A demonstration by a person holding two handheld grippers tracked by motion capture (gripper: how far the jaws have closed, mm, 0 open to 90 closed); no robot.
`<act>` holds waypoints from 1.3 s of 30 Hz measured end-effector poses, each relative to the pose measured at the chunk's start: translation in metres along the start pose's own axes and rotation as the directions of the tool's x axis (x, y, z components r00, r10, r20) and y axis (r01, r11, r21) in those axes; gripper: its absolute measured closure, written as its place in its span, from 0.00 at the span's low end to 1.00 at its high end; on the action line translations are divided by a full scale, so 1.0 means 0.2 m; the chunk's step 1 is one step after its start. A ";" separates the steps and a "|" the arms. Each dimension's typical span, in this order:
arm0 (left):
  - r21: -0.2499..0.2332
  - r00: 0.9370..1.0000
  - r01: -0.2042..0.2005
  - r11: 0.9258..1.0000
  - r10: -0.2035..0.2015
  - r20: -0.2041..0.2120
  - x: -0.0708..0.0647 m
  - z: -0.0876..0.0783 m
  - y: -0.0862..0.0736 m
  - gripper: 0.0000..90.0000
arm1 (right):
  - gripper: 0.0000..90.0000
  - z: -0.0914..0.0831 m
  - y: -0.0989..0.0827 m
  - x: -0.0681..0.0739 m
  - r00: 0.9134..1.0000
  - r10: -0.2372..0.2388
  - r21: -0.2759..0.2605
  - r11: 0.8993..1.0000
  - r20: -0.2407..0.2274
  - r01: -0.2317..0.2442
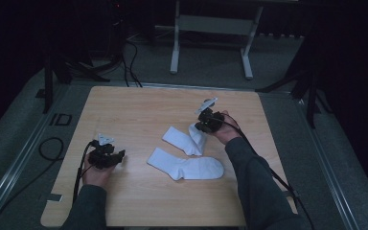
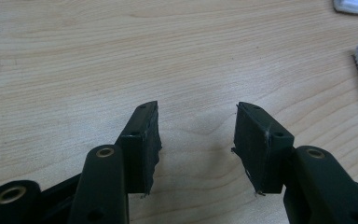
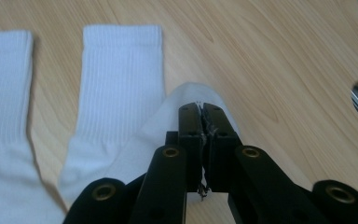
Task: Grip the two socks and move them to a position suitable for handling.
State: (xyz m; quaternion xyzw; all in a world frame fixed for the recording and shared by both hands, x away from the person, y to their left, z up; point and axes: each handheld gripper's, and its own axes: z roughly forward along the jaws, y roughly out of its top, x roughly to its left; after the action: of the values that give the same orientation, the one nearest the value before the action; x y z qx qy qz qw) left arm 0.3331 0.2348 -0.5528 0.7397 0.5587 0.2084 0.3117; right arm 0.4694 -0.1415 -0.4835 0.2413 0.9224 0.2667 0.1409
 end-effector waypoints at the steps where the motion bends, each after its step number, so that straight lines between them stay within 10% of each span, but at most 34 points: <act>1: -0.001 1.000 0.001 1.000 -0.001 0.000 0.00 0.00 0.00 0.56 | 0.96 -0.02 -0.02 0.00 1.000 0.004 -0.001 1.000 -0.001 -0.004; 21: 0.006 1.000 -0.003 1.000 0.003 -0.004 0.00 0.00 0.00 0.55 | 0.75 -0.23 -0.50 -0.08 0.993 0.110 -0.008 0.994 0.049 -0.110; 30: 0.007 1.000 -0.004 1.000 0.004 -0.004 0.00 0.01 0.00 0.55 | 0.70 -0.31 -0.43 -0.07 0.993 0.107 -0.070 0.992 0.040 -0.104; 39: 0.002 1.000 0.000 1.000 0.000 -0.003 0.00 0.00 0.00 0.55 | 0.91 -0.10 -0.37 0.04 0.999 0.052 0.004 0.999 0.008 -0.052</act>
State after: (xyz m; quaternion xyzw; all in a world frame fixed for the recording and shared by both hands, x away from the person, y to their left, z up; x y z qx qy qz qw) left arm 0.3330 0.2353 -0.5530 0.7400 0.5592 0.2087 0.3101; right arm 0.4282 -0.2005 -0.5088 0.2665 0.9158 0.2676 0.1368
